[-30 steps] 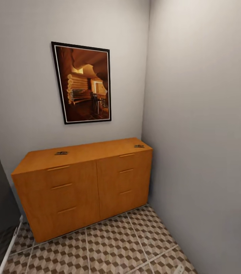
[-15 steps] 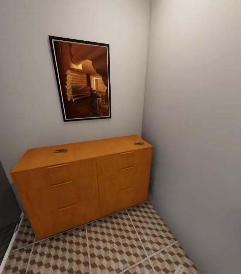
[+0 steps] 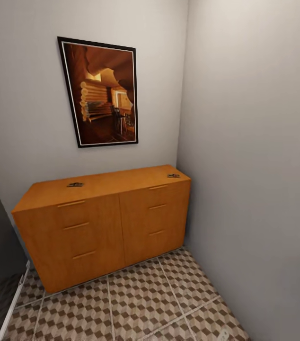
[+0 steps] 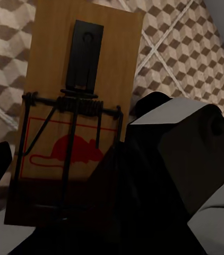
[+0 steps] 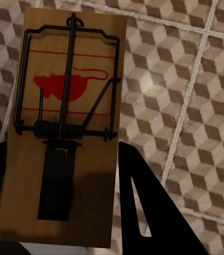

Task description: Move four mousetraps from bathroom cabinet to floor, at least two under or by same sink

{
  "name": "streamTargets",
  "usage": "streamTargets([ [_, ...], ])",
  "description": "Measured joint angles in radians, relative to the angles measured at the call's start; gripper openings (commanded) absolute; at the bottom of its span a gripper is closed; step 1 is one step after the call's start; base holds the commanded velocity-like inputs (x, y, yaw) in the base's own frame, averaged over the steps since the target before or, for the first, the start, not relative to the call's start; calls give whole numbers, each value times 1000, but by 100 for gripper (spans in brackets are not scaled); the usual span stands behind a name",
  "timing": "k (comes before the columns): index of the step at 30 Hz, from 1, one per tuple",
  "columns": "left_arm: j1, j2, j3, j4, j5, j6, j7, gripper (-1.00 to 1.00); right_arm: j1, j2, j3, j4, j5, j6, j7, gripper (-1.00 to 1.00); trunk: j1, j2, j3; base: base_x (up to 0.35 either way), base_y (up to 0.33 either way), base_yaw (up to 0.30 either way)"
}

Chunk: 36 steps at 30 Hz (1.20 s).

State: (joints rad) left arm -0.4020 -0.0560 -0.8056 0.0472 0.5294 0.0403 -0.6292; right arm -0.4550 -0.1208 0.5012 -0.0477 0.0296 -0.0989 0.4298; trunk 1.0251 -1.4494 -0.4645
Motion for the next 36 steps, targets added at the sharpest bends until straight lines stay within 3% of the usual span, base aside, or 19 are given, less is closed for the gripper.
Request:
streamTargets([
  [36, 1, -1, 0, 0, 1, -1, 0, -100, 0, 0, 0, -2, -1, -1, 0, -100, 0, 0, -58, 0, 0, 0],
])
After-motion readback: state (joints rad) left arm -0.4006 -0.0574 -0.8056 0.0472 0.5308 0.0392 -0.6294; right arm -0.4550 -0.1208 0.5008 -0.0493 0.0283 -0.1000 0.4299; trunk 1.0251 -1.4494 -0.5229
